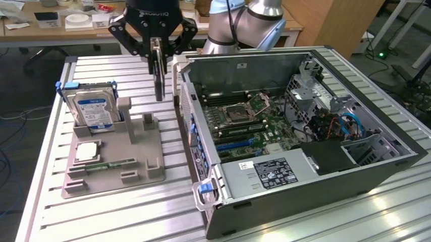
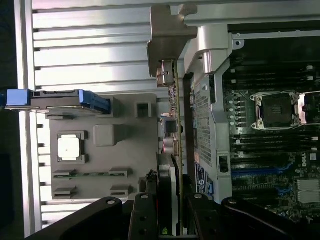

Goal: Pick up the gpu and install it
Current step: 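Pick up the gpu and move the gpu toward the slot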

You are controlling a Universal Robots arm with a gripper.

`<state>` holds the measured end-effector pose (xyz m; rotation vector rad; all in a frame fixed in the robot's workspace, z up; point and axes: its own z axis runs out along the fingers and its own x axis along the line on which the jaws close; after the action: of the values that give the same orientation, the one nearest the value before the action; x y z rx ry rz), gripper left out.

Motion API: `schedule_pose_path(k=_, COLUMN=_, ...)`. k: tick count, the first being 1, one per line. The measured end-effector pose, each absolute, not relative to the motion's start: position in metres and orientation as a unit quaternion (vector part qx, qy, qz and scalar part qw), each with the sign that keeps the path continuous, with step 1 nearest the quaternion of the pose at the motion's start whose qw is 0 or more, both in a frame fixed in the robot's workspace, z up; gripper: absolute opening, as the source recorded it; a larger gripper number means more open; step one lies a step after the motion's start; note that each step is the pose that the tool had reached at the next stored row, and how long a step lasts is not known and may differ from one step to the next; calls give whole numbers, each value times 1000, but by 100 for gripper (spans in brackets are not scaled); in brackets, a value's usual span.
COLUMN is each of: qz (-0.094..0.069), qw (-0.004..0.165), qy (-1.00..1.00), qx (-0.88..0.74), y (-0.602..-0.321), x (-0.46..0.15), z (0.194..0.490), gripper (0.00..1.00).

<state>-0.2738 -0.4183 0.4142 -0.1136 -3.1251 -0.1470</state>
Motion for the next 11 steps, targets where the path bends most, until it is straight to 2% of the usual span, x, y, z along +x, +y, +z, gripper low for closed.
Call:
schedule_pose_path(k=6, qz=-46, qw=5, qy=-998, qx=-36, y=-418, x=-262, z=414, gripper=29)
schedule_pose_path(k=11, qz=-39, qw=5, qy=-999, qx=-36, y=-418, x=-258, z=414, gripper=29)
